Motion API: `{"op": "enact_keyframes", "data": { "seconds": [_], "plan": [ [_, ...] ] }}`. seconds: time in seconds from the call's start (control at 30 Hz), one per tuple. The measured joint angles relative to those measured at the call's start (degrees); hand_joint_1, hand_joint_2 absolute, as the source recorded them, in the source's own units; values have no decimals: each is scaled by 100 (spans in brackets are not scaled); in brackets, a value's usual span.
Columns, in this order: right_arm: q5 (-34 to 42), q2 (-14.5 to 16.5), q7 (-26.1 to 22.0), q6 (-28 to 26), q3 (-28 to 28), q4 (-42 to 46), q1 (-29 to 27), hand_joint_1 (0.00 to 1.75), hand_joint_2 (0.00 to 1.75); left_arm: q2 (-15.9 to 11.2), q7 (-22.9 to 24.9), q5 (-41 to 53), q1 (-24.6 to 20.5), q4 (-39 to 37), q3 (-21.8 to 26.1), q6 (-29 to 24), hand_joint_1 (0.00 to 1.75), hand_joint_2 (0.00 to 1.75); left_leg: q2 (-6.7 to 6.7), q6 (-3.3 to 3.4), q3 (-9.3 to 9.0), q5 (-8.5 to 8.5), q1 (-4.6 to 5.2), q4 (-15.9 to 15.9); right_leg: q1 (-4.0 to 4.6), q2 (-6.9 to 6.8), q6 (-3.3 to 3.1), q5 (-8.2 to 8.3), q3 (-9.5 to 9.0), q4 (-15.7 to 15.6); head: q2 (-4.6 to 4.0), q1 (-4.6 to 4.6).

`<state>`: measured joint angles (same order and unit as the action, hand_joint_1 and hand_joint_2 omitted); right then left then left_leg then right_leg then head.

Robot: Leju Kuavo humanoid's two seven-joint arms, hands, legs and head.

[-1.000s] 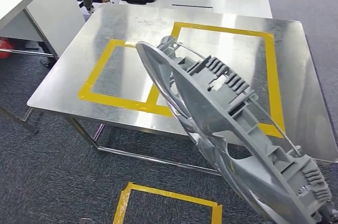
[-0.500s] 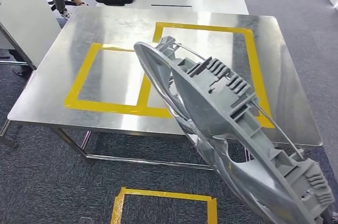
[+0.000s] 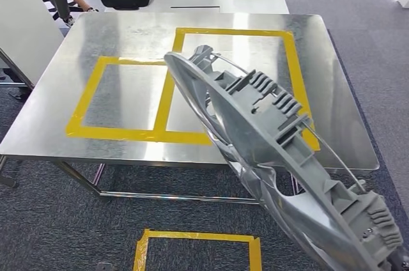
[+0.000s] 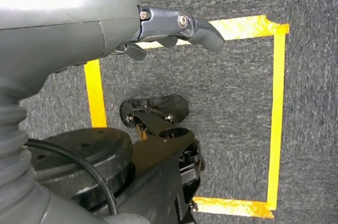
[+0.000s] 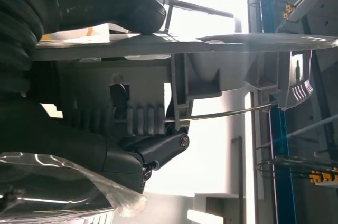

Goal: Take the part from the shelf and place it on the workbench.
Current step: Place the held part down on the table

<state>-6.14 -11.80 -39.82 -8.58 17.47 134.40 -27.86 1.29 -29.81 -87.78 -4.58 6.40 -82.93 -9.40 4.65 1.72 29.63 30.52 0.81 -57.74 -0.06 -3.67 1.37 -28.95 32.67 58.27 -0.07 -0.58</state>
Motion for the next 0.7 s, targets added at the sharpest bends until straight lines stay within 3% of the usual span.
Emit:
{"op": "enact_keyframes", "data": {
  "seconds": [0.17, 0.27, 0.33, 0.37, 0.43, 0.5, 0.53, 0.6, 0.63, 0.7],
  "plan": [
    [0, 0, 0, -1, 2, 0, 0, 175, 175, 0, 0, 0, 1, 0, 0, 0, 0, 175, 0, -28, 1, 0, -3, -1, -3, 0, -3, 6, -8, 0, 0, -2],
    [-1, 0, 0, -1, 1, 2, -1, 175, 175, -7, 0, 0, 2, 0, 0, 0, 0, 175, -7, 46, -22, -11, 17, 37, -31, -14, 54, 51, -48, -65, 0, 3],
    [-1, 0, 1, -1, -1, 7, -3, 175, 175, -3, 0, 0, -3, 0, 0, 0, 0, 175, -17, 104, -114, -88, -18, 204, -47, 97, 99, -5, -30, -22, 0, -10],
    [-1, 0, 1, -1, 0, 9, -4, 175, 175, 1, 0, 0, -7, 0, 0, 0, 0, 175, -23, 116, -156, -128, -44, 275, -55, 185, 120, -110, 56, 157, 0, -23],
    [1, 0, -1, 1, 4, 8, -6, 175, 175, 3, 0, 0, -10, 0, 0, 0, 0, 175, -35, 123, -176, -140, -67, 305, -86, 318, 171, -422, 406, 855, 0, -39],
    [0, 0, 1, 2, 9, 4, -13, 175, 175, 7, 0, 0, -4, 0, 0, 0, 0, 175, -50, 103, -187, -112, -80, 292, -119, 342, 228, -538, 698, 1379, 0, -40],
    [0, 0, 3, 2, 10, 2, -15, 175, 175, 10, 0, 0, -2, 0, 0, 0, 0, 175, -60, 76, -203, -88, -95, 277, -139, 340, 256, -429, 696, 1328, 0, -39],
    [0, 0, 2, 1, 10, 0, -14, 175, 175, 15, 0, 0, -1, 0, 0, 0, 0, 175, -77, -7, -254, -8, -148, 214, -184, 312, 321, -46, 416, 710, 0, -40],
    [-1, 0, 2, 1, 11, -2, -10, 175, 175, 5, 0, 0, -3, -3, 0, -1, 0, 175, -85, -63, -265, 50, -158, 157, -191, 290, 340, 67, 236, 373, 0, -61],
    [0, 0, 1, 1, 10, -3, -10, 175, 175, -11, 0, -1, -7, -8, 0, -1, 0, 175, -92, -141, -256, 130, -143, 66, -182, 265, 262, 54, 63, 90, 1, -70]
  ]
}}
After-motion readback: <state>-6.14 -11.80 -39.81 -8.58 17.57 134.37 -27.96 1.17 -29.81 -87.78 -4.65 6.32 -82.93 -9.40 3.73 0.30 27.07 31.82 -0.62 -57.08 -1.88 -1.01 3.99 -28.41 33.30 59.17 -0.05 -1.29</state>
